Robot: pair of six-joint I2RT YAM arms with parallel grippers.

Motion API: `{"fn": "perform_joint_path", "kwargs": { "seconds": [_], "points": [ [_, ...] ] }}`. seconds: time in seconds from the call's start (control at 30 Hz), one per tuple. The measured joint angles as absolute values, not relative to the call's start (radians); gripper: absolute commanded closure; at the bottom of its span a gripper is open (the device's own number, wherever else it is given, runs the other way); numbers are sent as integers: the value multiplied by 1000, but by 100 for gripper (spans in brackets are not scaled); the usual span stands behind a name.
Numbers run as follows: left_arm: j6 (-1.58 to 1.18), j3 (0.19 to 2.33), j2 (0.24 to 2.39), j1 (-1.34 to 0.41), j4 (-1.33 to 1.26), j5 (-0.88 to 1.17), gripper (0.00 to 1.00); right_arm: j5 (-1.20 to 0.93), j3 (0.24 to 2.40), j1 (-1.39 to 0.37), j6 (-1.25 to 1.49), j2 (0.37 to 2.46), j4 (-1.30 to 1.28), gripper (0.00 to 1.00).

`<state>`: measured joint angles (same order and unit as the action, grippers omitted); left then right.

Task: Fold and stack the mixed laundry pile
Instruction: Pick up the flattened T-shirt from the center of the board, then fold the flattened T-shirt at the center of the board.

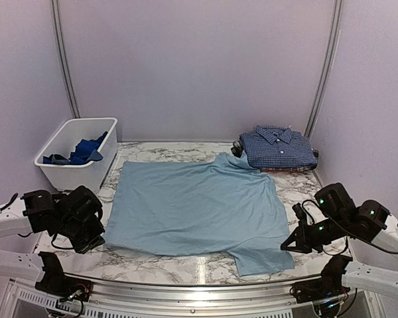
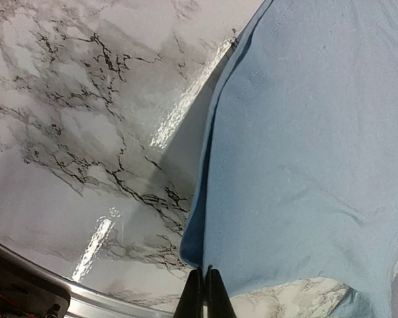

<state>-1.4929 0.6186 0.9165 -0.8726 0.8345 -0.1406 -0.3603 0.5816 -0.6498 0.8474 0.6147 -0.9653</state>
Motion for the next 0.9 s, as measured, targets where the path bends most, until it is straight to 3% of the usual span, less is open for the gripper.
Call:
{"fn": "perform_joint_path", "kwargs": {
  "seconds": [0.3, 0.63, 0.9],
  "points": [
    [-1515, 645, 844, -876, 986, -160, 100, -374, 598, -650, 864, 627, -1010, 100],
    [-1407, 841, 1026, -852, 1010, -247, 100, -327, 759, -647, 799, 844, -990, 100],
    [-1272, 915, 1111, -712, 987, -275, 100, -306, 887, -508, 665, 996, -970, 100]
  ]
}}
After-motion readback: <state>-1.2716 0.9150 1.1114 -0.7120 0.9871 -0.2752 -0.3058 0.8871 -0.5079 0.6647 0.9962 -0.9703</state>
